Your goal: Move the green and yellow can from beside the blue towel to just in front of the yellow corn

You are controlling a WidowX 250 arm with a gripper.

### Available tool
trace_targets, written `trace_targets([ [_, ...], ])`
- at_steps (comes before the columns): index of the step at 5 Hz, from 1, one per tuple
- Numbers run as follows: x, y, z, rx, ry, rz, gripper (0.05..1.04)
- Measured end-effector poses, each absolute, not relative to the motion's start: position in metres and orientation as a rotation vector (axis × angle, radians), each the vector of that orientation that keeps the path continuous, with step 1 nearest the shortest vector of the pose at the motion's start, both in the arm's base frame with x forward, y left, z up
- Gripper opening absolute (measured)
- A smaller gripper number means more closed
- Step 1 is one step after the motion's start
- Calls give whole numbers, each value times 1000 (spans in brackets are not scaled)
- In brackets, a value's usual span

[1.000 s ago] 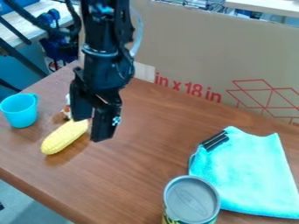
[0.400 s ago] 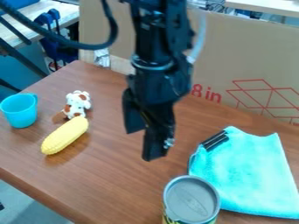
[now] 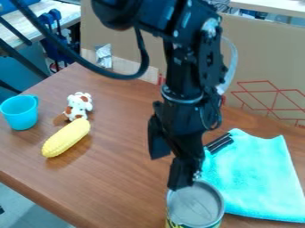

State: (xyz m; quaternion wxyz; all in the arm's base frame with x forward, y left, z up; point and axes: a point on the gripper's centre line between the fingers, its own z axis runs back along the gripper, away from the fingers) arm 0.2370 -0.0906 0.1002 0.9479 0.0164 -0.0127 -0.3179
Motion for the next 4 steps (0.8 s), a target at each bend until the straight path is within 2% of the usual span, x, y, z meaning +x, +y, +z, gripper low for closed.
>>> trace_targets([
  [4, 235, -114, 75, 32, -43, -598, 999],
])
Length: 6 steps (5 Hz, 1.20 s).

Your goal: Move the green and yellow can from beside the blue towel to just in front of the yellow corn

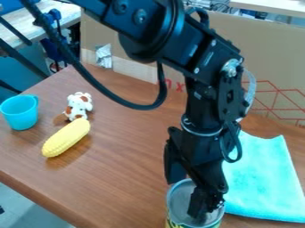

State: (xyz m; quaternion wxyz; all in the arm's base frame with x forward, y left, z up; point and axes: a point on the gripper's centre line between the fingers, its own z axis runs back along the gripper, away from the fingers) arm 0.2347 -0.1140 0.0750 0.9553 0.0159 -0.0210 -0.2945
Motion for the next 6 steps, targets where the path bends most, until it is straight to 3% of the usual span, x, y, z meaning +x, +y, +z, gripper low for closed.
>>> trace_targets([
  [2, 243, -77, 61, 37, -37, -453, 999],
  [4, 261, -56, 52, 67, 37, -384, 1001],
  [6, 266, 3, 55, 143, 157, -250, 1002],
])
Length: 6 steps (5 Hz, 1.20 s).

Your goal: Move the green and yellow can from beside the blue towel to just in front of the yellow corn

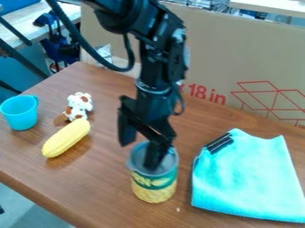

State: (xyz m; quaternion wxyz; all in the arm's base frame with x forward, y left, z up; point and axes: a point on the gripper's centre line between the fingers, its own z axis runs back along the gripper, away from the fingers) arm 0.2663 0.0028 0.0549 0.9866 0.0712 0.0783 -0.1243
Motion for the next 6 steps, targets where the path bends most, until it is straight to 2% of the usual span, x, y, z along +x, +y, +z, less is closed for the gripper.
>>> trace_targets([
  [1, 249, 46, 56, 142, 317, -229, 1001],
  [3, 247, 94, 63, 87, 359, -183, 1001],
  [4, 243, 103, 69, 70, 335, -156, 1001],
  [5, 245, 82, 99, 17, 237, -219, 1001],
  [6, 236, 40, 162, -11, -1, -346, 1001],
])
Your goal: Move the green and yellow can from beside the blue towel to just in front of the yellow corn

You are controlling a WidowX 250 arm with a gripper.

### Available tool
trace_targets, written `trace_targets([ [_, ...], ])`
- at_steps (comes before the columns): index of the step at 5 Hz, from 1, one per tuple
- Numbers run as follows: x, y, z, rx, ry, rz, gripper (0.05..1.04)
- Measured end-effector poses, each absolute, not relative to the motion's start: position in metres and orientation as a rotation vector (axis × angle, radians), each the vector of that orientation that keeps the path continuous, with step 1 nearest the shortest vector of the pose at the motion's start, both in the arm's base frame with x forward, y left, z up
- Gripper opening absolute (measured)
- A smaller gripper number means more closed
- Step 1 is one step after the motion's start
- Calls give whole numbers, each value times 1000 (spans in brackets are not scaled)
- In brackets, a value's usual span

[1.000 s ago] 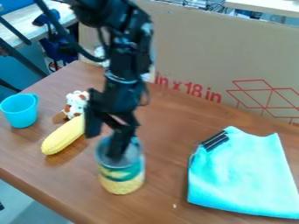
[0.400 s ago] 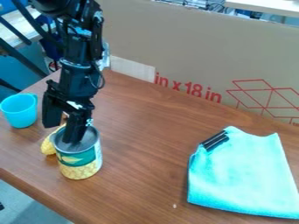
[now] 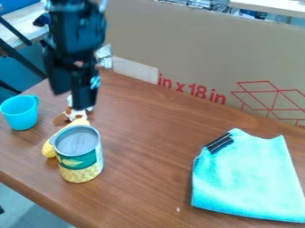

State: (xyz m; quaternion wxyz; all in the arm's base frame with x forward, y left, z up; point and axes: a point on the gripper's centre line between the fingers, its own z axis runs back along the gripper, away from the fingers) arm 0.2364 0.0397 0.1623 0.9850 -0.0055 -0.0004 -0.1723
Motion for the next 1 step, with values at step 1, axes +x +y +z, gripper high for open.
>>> trace_targets([
  [1, 224, 19, 173, -27, 17, -421, 1001],
])
